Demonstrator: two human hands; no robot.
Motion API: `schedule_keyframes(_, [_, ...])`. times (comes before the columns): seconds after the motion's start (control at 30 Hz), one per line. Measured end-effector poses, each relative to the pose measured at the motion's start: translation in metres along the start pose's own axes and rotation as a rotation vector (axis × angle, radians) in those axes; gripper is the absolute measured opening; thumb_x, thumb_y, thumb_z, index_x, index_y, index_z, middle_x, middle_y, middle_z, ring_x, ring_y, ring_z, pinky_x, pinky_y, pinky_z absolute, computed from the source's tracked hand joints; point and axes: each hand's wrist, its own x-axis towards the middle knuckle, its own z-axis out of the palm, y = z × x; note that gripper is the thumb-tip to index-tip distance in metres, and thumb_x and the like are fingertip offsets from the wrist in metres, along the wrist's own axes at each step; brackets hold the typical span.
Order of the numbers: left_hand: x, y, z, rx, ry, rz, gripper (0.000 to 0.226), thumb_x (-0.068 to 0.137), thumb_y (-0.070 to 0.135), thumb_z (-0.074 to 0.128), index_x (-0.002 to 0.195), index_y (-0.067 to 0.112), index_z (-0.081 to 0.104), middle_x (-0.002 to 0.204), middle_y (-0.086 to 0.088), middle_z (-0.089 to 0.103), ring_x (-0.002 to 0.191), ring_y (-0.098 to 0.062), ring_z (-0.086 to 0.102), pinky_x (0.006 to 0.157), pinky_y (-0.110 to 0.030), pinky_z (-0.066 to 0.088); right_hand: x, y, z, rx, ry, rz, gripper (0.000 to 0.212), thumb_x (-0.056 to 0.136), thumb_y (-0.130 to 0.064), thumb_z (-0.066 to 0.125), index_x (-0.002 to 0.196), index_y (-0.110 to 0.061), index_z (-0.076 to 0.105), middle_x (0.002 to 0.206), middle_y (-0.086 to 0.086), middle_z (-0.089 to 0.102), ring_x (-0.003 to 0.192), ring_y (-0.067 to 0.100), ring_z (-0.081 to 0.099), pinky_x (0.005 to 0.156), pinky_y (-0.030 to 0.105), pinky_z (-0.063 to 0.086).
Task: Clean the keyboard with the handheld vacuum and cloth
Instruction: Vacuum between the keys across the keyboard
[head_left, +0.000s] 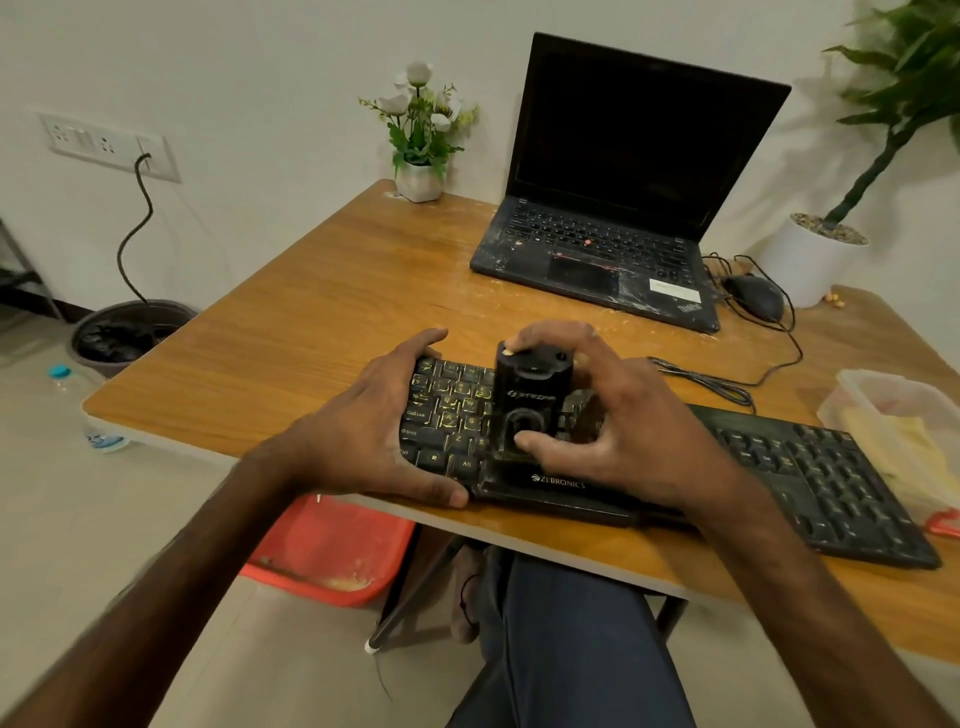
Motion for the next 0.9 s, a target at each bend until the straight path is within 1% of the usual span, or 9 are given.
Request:
schedule_keyframes(0.1, [0.002, 0.001, 0.000, -0.013, 0.008, 0.016, 0.141, 0.045, 0.073, 0.089, 0.155, 0.042, 0.006, 0.148, 0.014, 0.031, 0.138, -0.007, 0.033, 0.114, -0.039, 0.038, 0.016, -0.010, 0.023, 0.042, -0.014, -0.065, 0.067, 0.085, -0.023, 0.077, 0.137, -0.034, 0.036, 0.121, -0.001, 0.063, 0.091, 0.014, 0.069, 0.064, 0.027, 0.060])
schedule_keyframes(0.2, [0.003, 0.000, -0.002, -0.078, 0.007, 0.065, 0.133, 0.049, 0.061, 0.096, 0.153, 0.035, 0.017, 0.143, 0.019, 0.037, 0.136, -0.008, 0.040, 0.108, -0.044, 0.046, 0.032, -0.013, 0.038, 0.051, 0.021, -0.079, 0.068, 0.085, -0.023, 0.076, 0.137, -0.034, 0.034, 0.119, 0.000, 0.063, 0.085, 0.017, 0.070, 0.062, 0.033, 0.060])
schedule_keyframes(0.3, [0.001, -0.007, -0.006, -0.178, -0.038, 0.037, 0.146, 0.046, 0.049, 0.101, 0.155, 0.043, 0.003, 0.153, 0.011, 0.034, 0.141, -0.009, 0.038, 0.114, -0.044, 0.041, 0.024, -0.009, 0.023, -0.014, -0.009, -0.036, 0.068, 0.085, -0.030, 0.074, 0.136, -0.041, 0.031, 0.119, -0.002, 0.064, 0.087, 0.014, 0.070, 0.064, 0.029, 0.061])
schedule_keyframes(0.4, [0.000, -0.010, -0.009, -0.166, -0.069, 0.012, 0.152, 0.044, 0.045, 0.101, 0.152, 0.053, -0.006, 0.158, 0.013, 0.025, 0.144, -0.001, 0.030, 0.120, -0.039, 0.033, -0.003, 0.000, -0.004, -0.023, -0.008, 0.008, 0.069, 0.080, -0.033, 0.075, 0.134, -0.043, 0.033, 0.115, -0.009, 0.062, 0.085, 0.007, 0.069, 0.064, 0.024, 0.061])
schedule_keyframes(0.53, [0.002, -0.005, -0.004, -0.129, -0.052, 0.011, 0.152, 0.042, 0.055, 0.098, 0.152, 0.051, -0.008, 0.158, 0.013, 0.024, 0.144, -0.002, 0.029, 0.121, -0.040, 0.031, -0.007, 0.001, -0.006, -0.015, -0.010, 0.002, 0.070, 0.080, -0.030, 0.078, 0.134, -0.043, 0.035, 0.119, -0.008, 0.062, 0.093, 0.006, 0.067, 0.065, 0.022, 0.060])
schedule_keyframes(0.6, [0.002, -0.004, -0.004, -0.125, -0.047, 0.016, 0.151, 0.043, 0.059, 0.096, 0.153, 0.049, -0.007, 0.154, 0.015, 0.029, 0.142, -0.004, 0.034, 0.119, -0.041, 0.035, 0.005, -0.005, 0.011, -0.025, -0.016, -0.034, 0.069, 0.082, -0.031, 0.075, 0.135, -0.042, 0.033, 0.123, -0.005, 0.061, 0.093, 0.012, 0.068, 0.068, 0.026, 0.061])
schedule_keyframes(0.7, [0.001, -0.003, -0.004, -0.145, -0.038, 0.017, 0.149, 0.043, 0.061, 0.097, 0.153, 0.050, -0.003, 0.151, 0.013, 0.034, 0.140, -0.010, 0.039, 0.113, -0.045, 0.041, 0.019, -0.010, 0.026, 0.010, -0.007, -0.058, 0.067, 0.085, -0.030, 0.074, 0.137, -0.039, 0.032, 0.122, -0.002, 0.064, 0.091, 0.017, 0.070, 0.067, 0.031, 0.061])
schedule_keyframes(0.8, [0.000, -0.003, -0.004, -0.115, -0.032, 0.019, 0.149, 0.042, 0.061, 0.095, 0.153, 0.050, -0.004, 0.148, 0.021, 0.031, 0.139, -0.003, 0.036, 0.117, -0.041, 0.036, 0.009, -0.004, 0.010, 0.061, -0.015, 0.010, 0.070, 0.083, -0.024, 0.078, 0.135, -0.041, 0.035, 0.119, -0.007, 0.063, 0.092, 0.011, 0.070, 0.067, 0.029, 0.062])
schedule_keyframes(0.9, [0.000, -0.003, -0.004, -0.096, -0.029, 0.011, 0.150, 0.040, 0.063, 0.094, 0.152, 0.051, -0.004, 0.149, 0.021, 0.028, 0.140, -0.002, 0.033, 0.120, -0.041, 0.033, -0.008, 0.003, -0.018, 0.085, -0.068, 0.126, 0.072, 0.080, -0.022, 0.082, 0.128, -0.051, 0.037, 0.114, -0.005, 0.065, 0.089, 0.011, 0.071, 0.063, 0.030, 0.062])
